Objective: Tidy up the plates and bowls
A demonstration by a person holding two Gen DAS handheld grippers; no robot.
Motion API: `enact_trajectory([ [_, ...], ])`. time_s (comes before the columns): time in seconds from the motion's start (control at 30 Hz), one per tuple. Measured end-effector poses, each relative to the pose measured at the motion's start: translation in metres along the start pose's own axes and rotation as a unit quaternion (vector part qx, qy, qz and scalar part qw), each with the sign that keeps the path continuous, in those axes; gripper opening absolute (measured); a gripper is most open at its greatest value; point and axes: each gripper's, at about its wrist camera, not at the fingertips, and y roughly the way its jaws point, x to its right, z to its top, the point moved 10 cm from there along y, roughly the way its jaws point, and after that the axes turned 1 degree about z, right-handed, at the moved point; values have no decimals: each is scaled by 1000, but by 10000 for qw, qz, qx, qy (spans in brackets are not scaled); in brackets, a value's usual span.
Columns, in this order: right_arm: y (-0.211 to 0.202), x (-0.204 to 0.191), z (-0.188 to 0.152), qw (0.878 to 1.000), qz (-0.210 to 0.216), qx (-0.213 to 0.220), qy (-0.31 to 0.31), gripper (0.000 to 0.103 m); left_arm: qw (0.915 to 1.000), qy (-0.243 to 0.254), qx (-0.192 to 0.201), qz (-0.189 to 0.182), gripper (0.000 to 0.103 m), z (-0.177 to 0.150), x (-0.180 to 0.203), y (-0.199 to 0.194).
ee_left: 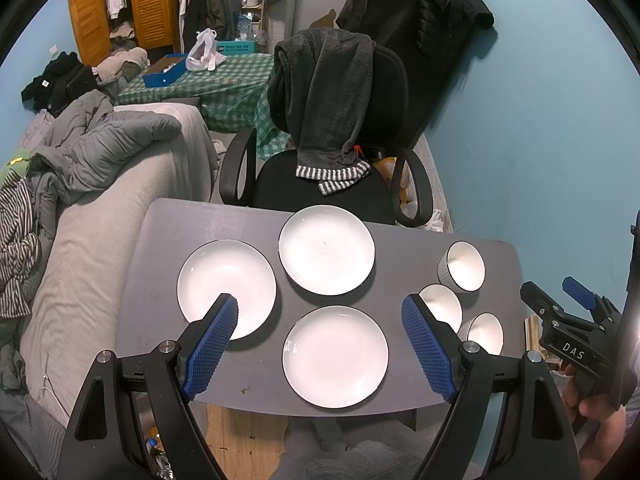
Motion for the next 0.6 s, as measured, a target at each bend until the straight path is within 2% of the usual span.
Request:
enact_trajectory([
  [0.6, 4, -4, -5, 10000, 72, -40, -35, 101, 10000, -18, 12, -68, 85, -2, -2, 3],
])
